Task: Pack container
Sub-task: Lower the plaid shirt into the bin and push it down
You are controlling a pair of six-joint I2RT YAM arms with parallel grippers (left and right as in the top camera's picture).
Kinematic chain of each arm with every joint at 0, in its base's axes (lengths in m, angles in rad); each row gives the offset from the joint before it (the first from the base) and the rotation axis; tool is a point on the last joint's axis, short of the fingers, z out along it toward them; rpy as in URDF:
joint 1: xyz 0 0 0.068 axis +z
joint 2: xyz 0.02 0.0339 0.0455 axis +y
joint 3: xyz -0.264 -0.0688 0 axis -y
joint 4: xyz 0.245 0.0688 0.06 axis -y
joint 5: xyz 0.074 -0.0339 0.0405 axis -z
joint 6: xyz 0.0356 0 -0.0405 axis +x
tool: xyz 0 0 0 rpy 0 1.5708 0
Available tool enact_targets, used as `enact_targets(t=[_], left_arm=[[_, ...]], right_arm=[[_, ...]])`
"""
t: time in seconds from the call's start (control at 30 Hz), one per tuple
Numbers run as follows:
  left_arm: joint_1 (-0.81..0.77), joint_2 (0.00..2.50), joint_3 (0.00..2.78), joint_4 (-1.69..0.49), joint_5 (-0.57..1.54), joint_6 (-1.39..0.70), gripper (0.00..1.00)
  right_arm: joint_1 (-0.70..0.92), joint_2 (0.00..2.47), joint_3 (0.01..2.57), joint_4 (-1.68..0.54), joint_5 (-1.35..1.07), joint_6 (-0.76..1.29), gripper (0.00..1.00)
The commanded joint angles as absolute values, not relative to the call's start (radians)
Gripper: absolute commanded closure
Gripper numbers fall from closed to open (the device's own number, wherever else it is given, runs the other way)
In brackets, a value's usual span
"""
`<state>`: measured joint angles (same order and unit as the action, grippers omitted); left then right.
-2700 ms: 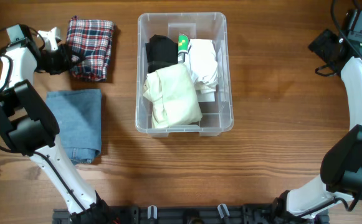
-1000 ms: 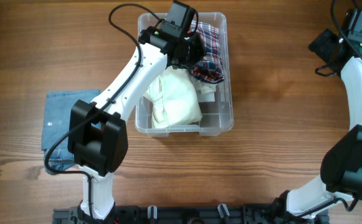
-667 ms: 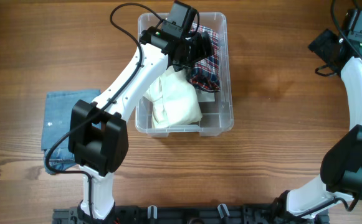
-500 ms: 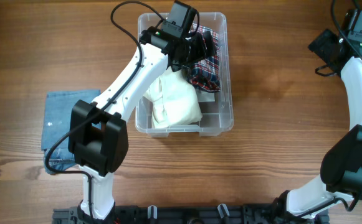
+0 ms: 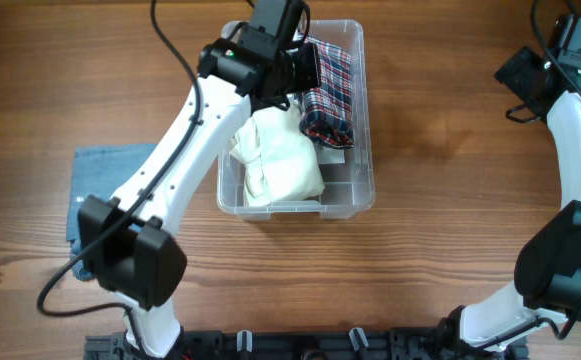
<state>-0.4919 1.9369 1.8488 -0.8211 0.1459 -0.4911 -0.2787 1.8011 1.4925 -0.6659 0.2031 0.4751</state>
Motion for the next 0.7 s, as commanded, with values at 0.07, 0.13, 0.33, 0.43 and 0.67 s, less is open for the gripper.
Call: enact_targets(t=[0.07,0.13,0.33,0.43,0.67], left_arm=[[-0.5,2.048,1.851,-0.843,0.13,-0.447,0.96],[-0.5,2.083,1.851,-0.846,0.13,-0.443,0.96],[-0.495,2.161,1.851,-0.934,0.12,-0.422,0.96],[-0.495,2.177,1.85,-0.983,0.056,-0.422,0.96],[-0.494,2.177,1.85,-1.091,-0.059,-0.426,0.96]], right_arm=[[-0.276,1.813,1.492,-0.663,0.209,0.49,0.0],[-0.276,1.813,1.492,-0.663,0.21,0.49,0.0],[-0.276,1.813,1.492,-0.663,0.209,0.49,0.0],[-0.276,1.813,1.492,-0.663,0.209,0.49,0.0],[-0.276,1.813,1.492,-0.663,0.209,0.49,0.0]])
